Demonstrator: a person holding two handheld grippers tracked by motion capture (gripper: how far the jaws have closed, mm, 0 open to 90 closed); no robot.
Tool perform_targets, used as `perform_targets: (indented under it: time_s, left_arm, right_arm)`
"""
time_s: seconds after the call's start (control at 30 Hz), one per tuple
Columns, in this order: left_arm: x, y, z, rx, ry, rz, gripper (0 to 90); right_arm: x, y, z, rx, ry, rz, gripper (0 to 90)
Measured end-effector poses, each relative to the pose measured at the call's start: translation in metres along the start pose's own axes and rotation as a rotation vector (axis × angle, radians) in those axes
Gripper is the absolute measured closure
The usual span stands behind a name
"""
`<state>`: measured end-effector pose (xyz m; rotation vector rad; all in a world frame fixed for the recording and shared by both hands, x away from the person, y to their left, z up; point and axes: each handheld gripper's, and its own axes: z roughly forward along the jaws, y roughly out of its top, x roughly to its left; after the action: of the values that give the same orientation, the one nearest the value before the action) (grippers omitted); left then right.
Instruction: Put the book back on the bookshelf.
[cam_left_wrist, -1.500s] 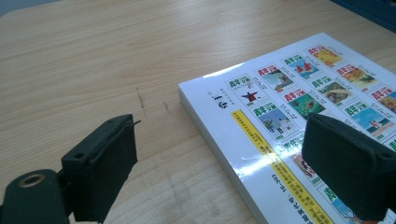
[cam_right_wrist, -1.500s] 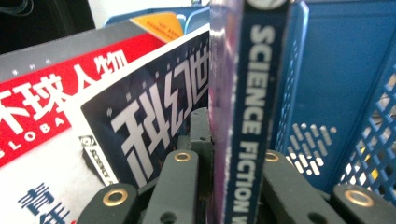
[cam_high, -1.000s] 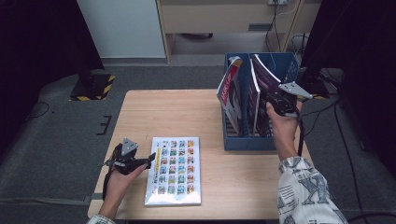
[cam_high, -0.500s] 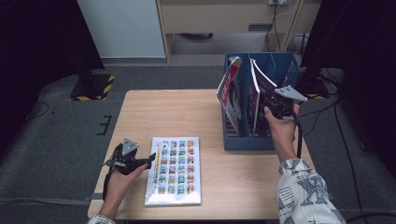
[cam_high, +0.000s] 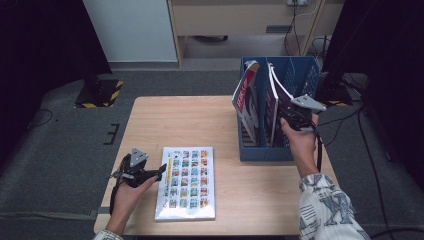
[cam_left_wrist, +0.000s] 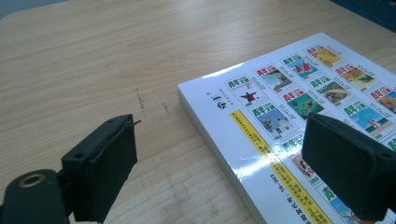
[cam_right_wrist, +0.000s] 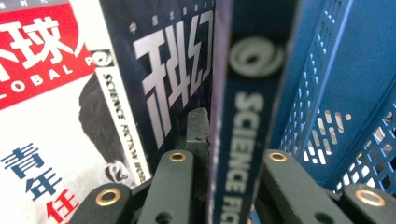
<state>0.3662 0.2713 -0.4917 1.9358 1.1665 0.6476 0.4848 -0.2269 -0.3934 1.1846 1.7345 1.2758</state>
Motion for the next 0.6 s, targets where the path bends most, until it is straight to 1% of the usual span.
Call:
perform_targets:
  time_s: [0.43,0.6]
  left_arm:
    - [-0.0009,0.0003,-0.0004,0.000,-0.001,0.002,9.9]
    - [-0.0018,0.0004,-0.0002,0.001,-0.002,0.003,9.9]
  right_arm:
    - [0.0034,-0.0048,-0.0035,0.005,0.008,0.004,77.1]
    - [0.0053,-0.0042,-0.0046,-0.003,0.002,0.006,75.5]
